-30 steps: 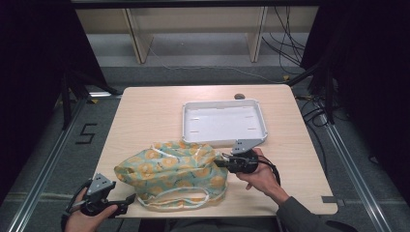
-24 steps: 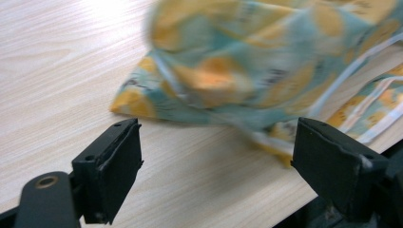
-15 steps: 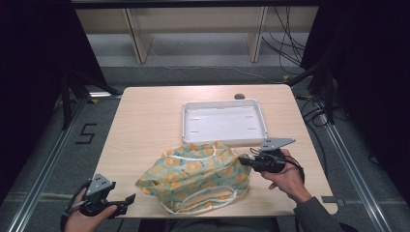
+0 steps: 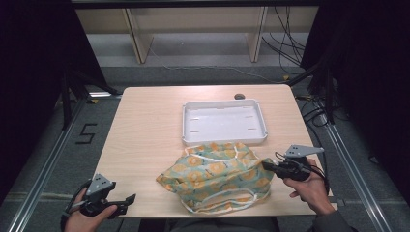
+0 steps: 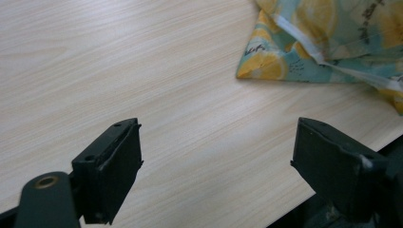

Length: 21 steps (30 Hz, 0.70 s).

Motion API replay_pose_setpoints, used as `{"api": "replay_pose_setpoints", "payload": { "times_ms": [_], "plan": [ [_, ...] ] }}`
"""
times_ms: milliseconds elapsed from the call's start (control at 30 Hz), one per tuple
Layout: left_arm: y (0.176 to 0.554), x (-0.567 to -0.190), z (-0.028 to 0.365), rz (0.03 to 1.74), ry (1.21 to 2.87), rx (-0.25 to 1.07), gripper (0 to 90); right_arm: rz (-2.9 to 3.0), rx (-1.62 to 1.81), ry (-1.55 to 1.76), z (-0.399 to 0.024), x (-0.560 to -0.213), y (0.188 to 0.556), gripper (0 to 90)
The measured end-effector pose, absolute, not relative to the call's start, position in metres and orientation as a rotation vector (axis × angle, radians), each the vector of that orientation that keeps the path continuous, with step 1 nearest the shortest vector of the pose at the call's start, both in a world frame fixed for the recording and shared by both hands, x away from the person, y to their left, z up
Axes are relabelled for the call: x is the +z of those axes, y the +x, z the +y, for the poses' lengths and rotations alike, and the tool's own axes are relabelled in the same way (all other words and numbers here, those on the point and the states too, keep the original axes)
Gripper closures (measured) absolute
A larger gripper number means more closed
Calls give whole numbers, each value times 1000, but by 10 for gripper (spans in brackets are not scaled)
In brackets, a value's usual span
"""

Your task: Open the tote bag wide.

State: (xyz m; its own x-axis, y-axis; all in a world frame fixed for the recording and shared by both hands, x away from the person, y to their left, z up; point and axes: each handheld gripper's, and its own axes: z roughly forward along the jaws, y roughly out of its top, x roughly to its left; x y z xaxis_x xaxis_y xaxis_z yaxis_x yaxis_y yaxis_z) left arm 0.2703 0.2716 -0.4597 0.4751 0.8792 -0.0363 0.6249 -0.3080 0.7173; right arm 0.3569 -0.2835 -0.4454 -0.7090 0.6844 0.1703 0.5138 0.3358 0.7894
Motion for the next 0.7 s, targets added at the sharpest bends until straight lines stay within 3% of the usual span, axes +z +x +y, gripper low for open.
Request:
{"api": "replay_pose_setpoints", "payload": {
  "times_ms": [33,467,500,533,600,700],
  "plan": [
    [270,-458,275,1228,2100,472,157,2408,1304,1100,-287,-445,356,900],
    [272,-459,275,1240,2076,435,152,2380,1187,1138,-299,-448,343,857],
    [272,-459,275,1233,2078,444,152,2375,1172,1138,-299,-448,342,826],
    [272,-456,275,1222,2076,474,153,2391,1163,1099,-299,-448,343,692],
    [269,-453,269,1237,1940,513,178,2372,1167,1146,-299,-442,341,517],
    [269,-448,266,1201,1877,480,189,2350,1207,1144,-300,-431,338,439]
  ]
}}
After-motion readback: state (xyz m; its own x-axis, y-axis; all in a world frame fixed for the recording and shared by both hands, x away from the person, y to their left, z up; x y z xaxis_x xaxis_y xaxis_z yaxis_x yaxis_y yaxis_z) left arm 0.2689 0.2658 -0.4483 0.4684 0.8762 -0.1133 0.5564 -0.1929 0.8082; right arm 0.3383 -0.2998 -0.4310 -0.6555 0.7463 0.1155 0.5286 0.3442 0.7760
